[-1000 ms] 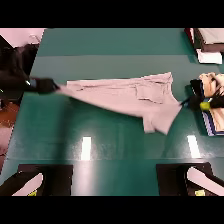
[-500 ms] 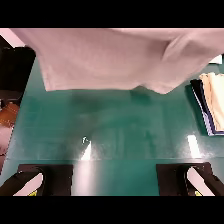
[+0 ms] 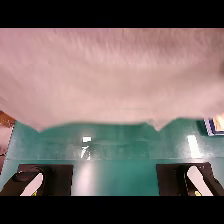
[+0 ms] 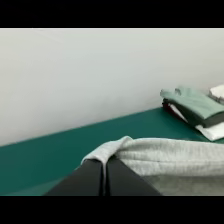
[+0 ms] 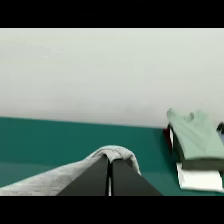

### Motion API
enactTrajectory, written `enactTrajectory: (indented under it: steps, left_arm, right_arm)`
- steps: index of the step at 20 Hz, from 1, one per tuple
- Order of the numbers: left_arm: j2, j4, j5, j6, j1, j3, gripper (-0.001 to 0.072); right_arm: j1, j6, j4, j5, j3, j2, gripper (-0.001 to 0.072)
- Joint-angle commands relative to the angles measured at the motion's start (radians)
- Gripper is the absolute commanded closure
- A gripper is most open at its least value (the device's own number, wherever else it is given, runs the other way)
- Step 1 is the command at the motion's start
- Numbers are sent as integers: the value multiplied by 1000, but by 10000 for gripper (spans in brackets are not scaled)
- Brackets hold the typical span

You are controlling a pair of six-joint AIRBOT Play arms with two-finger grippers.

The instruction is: Fold the shirts.

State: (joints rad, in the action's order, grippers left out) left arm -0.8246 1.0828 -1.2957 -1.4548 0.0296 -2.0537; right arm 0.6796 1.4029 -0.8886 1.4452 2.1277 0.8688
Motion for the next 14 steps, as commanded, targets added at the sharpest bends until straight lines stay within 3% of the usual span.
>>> enactTrajectory:
  steps: [1,3,7,10,14]
  left_arm:
    - [-7,49,-70,-15,0,267,686]
    - [-61,39,-76,-11,0,469,686]
    - [-254,37,-71,9,0,692,686]
    - [-426,30,13,62,0,708,686]
    - [-571,6,333,104,0,707,686]
  right_arm:
    - [-2,37,2,145,-74,78,704]
    - [-106,48,-82,230,-184,160,704]
    - [-416,82,-491,297,-351,379,704]
    - [-518,83,-521,229,-440,552,704]
    - [-546,121,-519,-19,-458,719,704]
